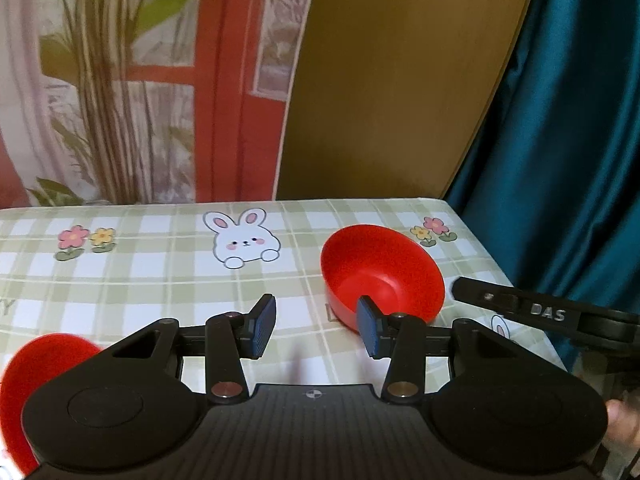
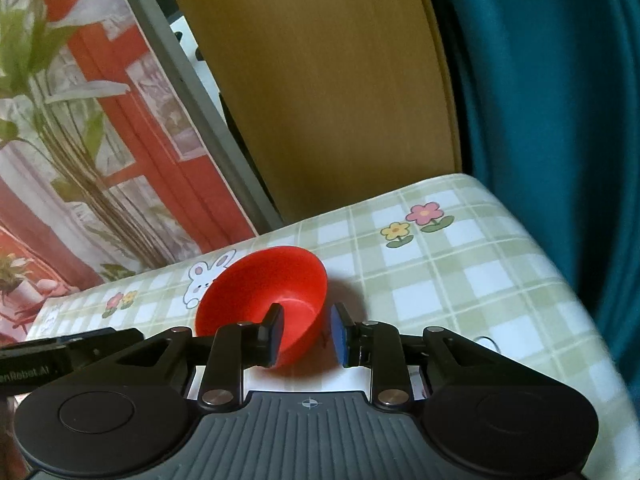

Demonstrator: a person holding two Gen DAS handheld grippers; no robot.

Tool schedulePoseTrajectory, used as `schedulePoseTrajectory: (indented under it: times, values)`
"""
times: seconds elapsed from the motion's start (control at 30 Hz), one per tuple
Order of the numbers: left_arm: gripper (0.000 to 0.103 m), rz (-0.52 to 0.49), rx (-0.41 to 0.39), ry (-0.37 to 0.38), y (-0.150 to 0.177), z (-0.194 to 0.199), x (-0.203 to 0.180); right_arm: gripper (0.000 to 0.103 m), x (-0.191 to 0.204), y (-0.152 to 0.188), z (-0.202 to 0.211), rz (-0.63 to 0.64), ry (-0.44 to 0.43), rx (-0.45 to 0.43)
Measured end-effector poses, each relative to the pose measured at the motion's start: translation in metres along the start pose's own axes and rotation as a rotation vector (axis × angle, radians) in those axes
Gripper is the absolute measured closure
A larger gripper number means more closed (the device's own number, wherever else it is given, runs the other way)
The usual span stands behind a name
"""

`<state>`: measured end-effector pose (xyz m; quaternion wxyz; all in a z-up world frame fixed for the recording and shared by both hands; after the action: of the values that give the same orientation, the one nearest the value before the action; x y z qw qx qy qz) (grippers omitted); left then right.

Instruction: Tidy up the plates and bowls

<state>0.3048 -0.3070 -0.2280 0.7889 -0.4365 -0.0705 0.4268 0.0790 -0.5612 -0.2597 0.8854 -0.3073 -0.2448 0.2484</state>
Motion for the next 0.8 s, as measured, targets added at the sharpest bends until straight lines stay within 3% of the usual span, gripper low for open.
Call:
schedulePoseTrajectory:
  times: [0.2, 0.43, 0.57, 0.8]
  values:
    - [0.056, 0.006, 0.016, 0.036, 0.0, -0.022, 0.001, 0.078, 0.004, 0.001, -0.022, 0.021, -0.015, 0.014]
    - [0.056, 0.015, 0.029, 0.067, 0.001, -0.034, 0.003, 0.089, 0.006, 0.005, -0.027, 0.053, -0.023, 0.028]
    - [0.058, 0.026, 0.039, 0.069, 0.002, -0.038, 0.005, 0.089, 0.006, 0.008, -0.024, 0.06, -0.04, 0.031]
    - [0.078, 0.023, 0.046, 0.085, 0.005, -0.042, 0.003, 0.09, 0.013, 0.015, -0.017, 0.081, -0.058, 0.036]
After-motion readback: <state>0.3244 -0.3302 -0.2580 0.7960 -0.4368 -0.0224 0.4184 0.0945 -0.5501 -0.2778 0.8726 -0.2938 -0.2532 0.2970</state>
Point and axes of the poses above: each gripper's, at about its wrist camera, not at the fingertips, and z roughly against the way its jaws point, x to its left, y to its underside, the point moved 4 cm from there along -z, roughly the way its jaws point, and after that the axes turned 8 degrees about y, right-handed, at the moved point
